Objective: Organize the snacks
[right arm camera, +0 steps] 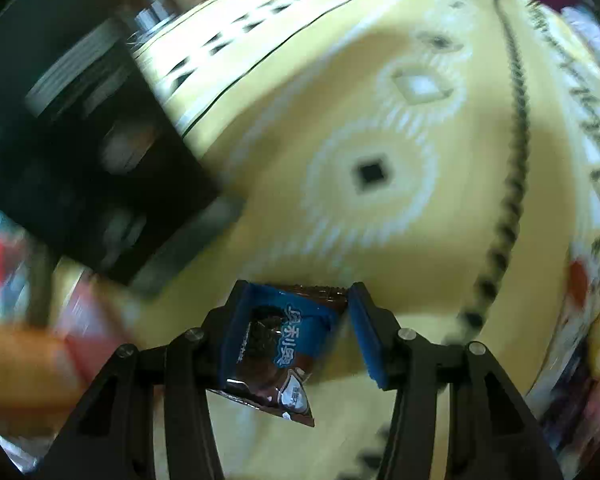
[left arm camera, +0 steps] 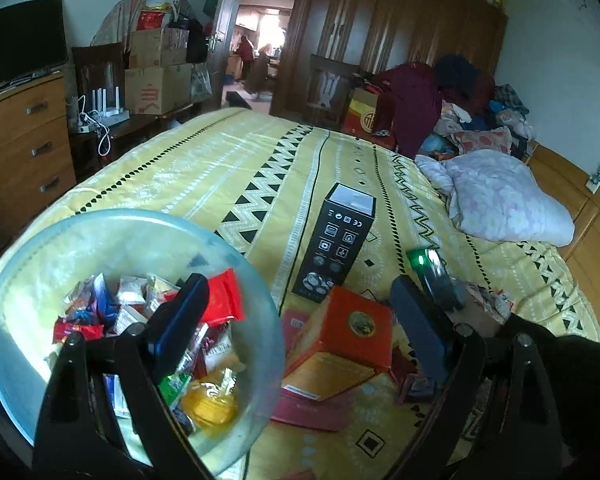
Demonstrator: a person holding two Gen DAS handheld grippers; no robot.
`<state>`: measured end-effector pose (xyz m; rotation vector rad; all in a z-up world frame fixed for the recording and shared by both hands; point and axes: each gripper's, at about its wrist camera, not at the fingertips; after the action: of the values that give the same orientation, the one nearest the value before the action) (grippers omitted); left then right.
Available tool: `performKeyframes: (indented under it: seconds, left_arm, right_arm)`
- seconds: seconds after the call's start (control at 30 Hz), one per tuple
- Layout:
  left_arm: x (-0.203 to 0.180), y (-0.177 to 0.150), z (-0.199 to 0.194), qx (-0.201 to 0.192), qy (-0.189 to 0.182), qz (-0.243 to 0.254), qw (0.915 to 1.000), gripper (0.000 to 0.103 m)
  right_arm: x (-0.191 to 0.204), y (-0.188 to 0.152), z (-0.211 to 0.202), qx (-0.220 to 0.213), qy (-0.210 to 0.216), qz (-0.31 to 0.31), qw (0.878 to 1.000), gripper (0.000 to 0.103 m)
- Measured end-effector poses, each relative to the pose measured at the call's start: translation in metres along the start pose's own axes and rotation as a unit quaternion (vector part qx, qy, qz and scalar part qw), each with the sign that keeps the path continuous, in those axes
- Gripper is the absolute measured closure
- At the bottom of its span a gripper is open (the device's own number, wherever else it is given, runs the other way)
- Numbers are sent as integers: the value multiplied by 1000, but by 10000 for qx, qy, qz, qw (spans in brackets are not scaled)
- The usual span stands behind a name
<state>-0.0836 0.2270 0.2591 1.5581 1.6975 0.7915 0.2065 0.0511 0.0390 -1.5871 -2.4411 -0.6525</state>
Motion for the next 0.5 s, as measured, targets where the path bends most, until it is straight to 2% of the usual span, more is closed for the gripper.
performKeyframes:
  seconds: [0.17, 0.27, 0.33, 0.43, 0.5]
  left_arm:
    - [-8, -2, -19, -106, -200, -69, 9997, 10]
    - [-17, -8, -30, -121, -319, -5, 9994, 10]
    - [-22, -11, -33, -82, -369, 14, 9993, 9]
    - [-28, -15, -36, -43, -480, 66, 9988, 9]
    - [-33, -16, -38, -46, -519, 118, 9986, 9]
  right_arm:
    - [24, -85, -21, 749, 183, -536, 9956, 46]
    - [32, -126, -39, 1005, 155, -682, 9925, 44]
    - [35, -145, -69, 658, -17, -825, 9944, 44]
    - [28, -166, -112, 199, 183, -618, 9977, 44]
    - [20, -182, -131, 14, -60, -483, 9988, 43]
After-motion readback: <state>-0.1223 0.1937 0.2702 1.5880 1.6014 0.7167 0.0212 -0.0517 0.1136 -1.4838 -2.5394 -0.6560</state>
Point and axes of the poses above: each gripper's, at about its wrist camera, not at the fingertips, and z roughly the way its jaws point, x to its left, y to its top, and after that the axes turned 9 degrees about z, right-handed
